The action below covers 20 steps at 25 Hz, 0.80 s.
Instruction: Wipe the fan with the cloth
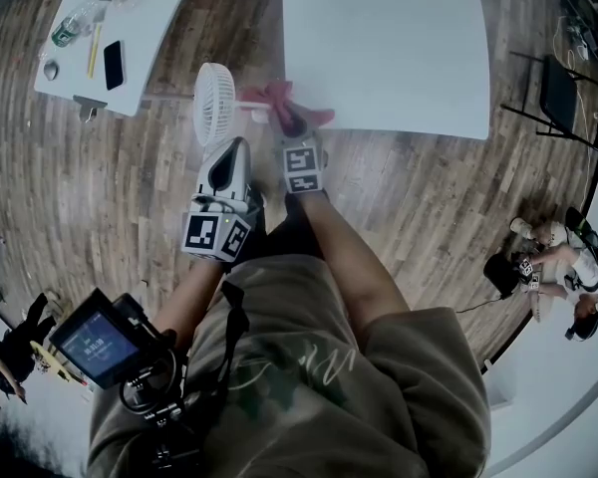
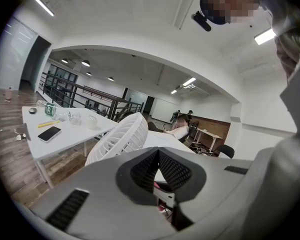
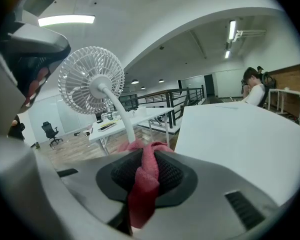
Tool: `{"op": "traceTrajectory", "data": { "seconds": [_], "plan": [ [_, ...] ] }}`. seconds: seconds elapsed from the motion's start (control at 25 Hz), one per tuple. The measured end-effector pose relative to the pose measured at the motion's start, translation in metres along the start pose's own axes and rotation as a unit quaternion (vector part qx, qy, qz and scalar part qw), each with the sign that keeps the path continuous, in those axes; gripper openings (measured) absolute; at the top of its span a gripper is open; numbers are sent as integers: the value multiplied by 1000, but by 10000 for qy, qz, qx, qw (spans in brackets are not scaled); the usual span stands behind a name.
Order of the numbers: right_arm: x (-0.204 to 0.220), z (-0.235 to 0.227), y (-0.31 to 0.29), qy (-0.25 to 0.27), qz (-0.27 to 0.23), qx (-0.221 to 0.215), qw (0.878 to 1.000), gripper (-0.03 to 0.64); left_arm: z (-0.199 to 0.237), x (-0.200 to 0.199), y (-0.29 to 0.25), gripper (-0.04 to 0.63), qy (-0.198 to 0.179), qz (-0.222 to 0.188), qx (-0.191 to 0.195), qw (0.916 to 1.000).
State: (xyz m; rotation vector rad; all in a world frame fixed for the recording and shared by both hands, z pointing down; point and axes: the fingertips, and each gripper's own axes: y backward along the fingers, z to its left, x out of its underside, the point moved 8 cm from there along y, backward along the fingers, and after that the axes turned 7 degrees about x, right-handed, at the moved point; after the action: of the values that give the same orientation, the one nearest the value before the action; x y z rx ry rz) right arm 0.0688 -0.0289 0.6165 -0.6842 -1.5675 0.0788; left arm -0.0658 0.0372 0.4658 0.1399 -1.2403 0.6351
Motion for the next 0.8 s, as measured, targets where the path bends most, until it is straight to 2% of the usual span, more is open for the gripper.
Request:
{"op": "traceTrajectory", "data": {
  "seconds": [0.36,0.6,0.8],
  "plan": [
    [19,-1,-9,258,187,-79,9995,92,0,-1,1,20,51,12,12,10000],
    [8,-8,-6,645,385,-150,9971,93,-11,-18,1,20,-120,-190,205,9995],
    [-34,-14,33,399,-185,-93,9990,95,-9,-24,7,20,-229,-223,281,9991]
  ]
}}
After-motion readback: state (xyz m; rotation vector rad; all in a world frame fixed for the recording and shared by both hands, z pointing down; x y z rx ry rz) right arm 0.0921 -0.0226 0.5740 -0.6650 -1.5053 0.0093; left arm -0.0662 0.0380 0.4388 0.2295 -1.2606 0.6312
